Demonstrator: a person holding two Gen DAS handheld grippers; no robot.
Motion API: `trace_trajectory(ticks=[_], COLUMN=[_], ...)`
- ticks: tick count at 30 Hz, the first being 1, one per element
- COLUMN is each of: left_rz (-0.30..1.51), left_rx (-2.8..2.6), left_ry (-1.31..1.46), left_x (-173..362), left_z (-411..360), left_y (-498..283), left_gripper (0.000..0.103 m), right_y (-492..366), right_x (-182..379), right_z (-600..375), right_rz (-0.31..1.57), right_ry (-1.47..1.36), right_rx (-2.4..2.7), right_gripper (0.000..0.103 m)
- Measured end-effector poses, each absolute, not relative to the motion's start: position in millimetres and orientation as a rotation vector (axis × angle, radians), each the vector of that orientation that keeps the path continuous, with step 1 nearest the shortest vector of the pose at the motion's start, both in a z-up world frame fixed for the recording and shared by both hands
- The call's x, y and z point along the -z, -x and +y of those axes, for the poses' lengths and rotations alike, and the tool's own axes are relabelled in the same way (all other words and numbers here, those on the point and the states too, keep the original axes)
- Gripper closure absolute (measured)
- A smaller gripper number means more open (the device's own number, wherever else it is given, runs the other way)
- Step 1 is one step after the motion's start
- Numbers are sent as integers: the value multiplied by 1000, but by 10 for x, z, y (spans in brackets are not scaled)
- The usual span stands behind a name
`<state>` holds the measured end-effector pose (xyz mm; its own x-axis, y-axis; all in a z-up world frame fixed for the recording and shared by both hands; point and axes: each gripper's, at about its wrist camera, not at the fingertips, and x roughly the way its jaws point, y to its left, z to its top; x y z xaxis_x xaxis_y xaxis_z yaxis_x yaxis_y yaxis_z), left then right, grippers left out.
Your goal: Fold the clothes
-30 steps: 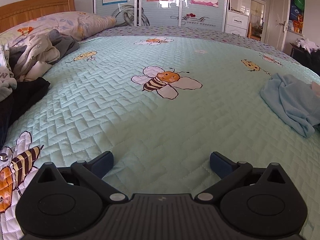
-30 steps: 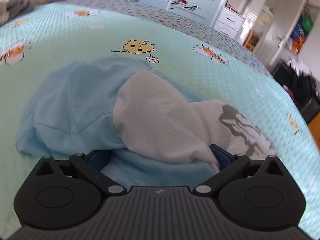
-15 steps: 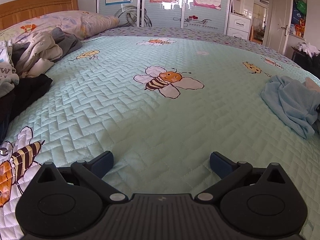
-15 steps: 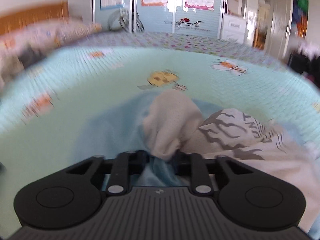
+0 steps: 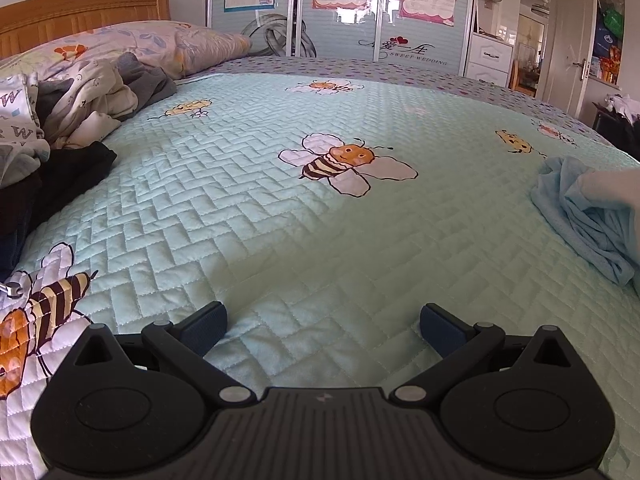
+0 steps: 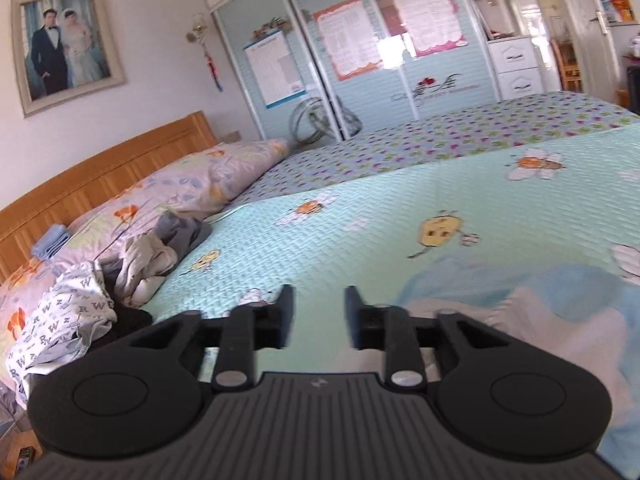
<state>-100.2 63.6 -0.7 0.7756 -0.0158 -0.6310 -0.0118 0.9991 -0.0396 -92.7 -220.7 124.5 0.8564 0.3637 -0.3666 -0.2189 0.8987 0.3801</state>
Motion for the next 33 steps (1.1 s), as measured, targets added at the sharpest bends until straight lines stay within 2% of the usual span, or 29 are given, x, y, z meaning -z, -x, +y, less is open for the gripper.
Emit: trace_trajectory(ticks=[2,4,10,24,28,30,31,33], left_rz=[684,685,688,695,699,699,699,699], left_rx=[2,2,-3,-19,-21,-21,-21,-21], left_ry=[42,41,40,27,28,28,28,27], left_x=[7,6,12,18,8,8,8,7], left_z=[637,635,629,604,596,599,601,603], left_y=[1002,1000,991,980,958,957,959,964], left_gripper=[0,0,0,0,0,0,0,0], right_y=[1071,1207,1452,1206,924,768,719,655], right_x=[-1210,-1155,-914,-249,-80,-33,-61,-125], right_z=[-2400,-2562,-2960,-3372,-3471,-3419,-3326,-3152], right_rz=[420,402,428,524,568,602,607,612], right_ry=[-349,-311,-164,-518,-677,-662,-613,-551], right_rx=[-270,-205,-10,76,79,98,95,59], right_gripper=[29,21,16,14,3,4,7,27])
